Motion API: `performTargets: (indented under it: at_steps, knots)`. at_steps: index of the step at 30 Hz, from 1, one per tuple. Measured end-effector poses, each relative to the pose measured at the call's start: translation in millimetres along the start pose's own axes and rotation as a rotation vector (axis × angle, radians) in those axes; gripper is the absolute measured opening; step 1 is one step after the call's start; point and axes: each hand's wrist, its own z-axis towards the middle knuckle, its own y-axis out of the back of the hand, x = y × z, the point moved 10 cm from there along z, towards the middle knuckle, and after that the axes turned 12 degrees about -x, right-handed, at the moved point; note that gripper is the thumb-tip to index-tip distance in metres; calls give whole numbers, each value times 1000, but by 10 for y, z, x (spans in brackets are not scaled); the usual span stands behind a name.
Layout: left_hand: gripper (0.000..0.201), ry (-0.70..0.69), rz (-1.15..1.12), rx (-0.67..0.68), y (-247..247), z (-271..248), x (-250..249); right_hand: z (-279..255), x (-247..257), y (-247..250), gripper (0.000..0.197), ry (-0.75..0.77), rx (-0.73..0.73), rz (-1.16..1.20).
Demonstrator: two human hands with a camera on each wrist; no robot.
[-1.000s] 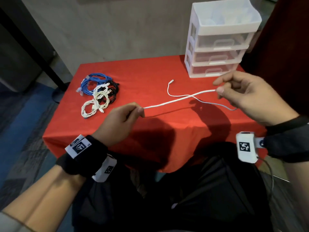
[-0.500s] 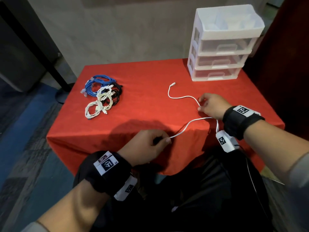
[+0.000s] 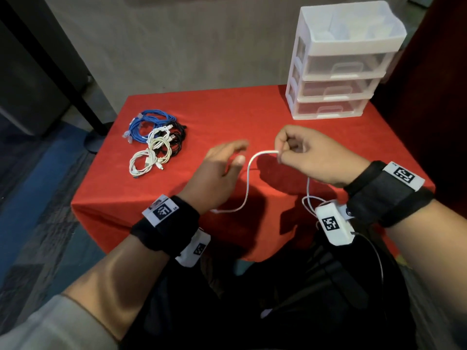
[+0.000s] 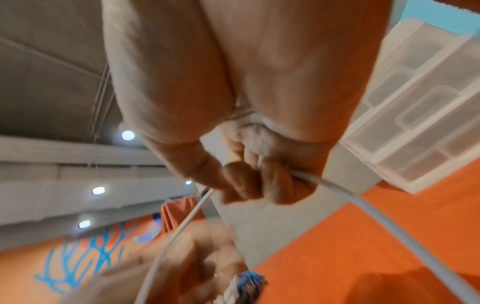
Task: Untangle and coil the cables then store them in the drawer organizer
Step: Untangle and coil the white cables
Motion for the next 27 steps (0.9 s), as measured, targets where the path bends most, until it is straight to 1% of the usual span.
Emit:
performTargets:
  at_steps: [1, 4, 5, 7, 8, 10, 11, 12, 14, 16, 17, 18, 19, 20, 21, 23, 25, 27]
  knots:
    - [24, 92, -123, 40, -19, -18, 35, 37, 65, 101, 10, -3, -76, 41]
    - [33, 353, -461, 82, -36, -149, 132, 132, 120, 547, 13, -26, -370, 109]
    - [38, 421, -548, 95, -31, -215, 118, 142, 121, 659, 12, -26, -429, 102]
    - [47, 553, -728, 142, -66, -350, 47, 148, 129, 735, 9, -18, -452, 62]
    - [48, 591, -777, 154, -72, -389, -4, 146, 137, 712, 8, -13, -440, 50]
    - [36, 566, -725, 101, -33, -379, -5, 119, 193, 615, 6, 8, -414, 48]
    - [29, 514, -650, 63, 7, -342, 0, 100, 229, 558, 5, 22, -404, 51]
    - [26, 453, -575, 35, 37, -303, -2, 83, 266, 501, 5, 35, -395, 47]
    - [33, 342, -463, 18, 37, -233, -14, 49, 339, 398, 5, 48, -376, 33]
    - [40, 286, -421, 25, -10, -213, -79, 22, 402, 310, 5, 48, -355, 53]
    - [39, 274, -411, 38, -50, -223, -115, 13, 426, 278, 5, 46, -348, 80]
    - [33, 271, -404, 63, -111, -247, -148, 6, 445, 258, 5, 40, -344, 111]
    - [24, 280, -408, 98, -174, -289, -181, 4, 451, 258, 5, 34, -348, 143]
    - [20, 309, -437, 136, -237, -333, -198, 8, 441, 279, 7, 26, -364, 174]
    - [21, 361, -486, 166, -278, -375, -201, 12, 403, 335, 10, 11, -395, 204]
    - [24, 486, -623, 175, -291, -427, -158, 18, 252, 518, 14, -35, -500, 243]
    - [24, 581, -733, 182, -231, -456, -143, -6, 71, 725, 12, -49, -623, 215]
    - [22, 646, -827, 266, -210, -507, -174, -38, -79, 863, 15, -23, -704, 110]
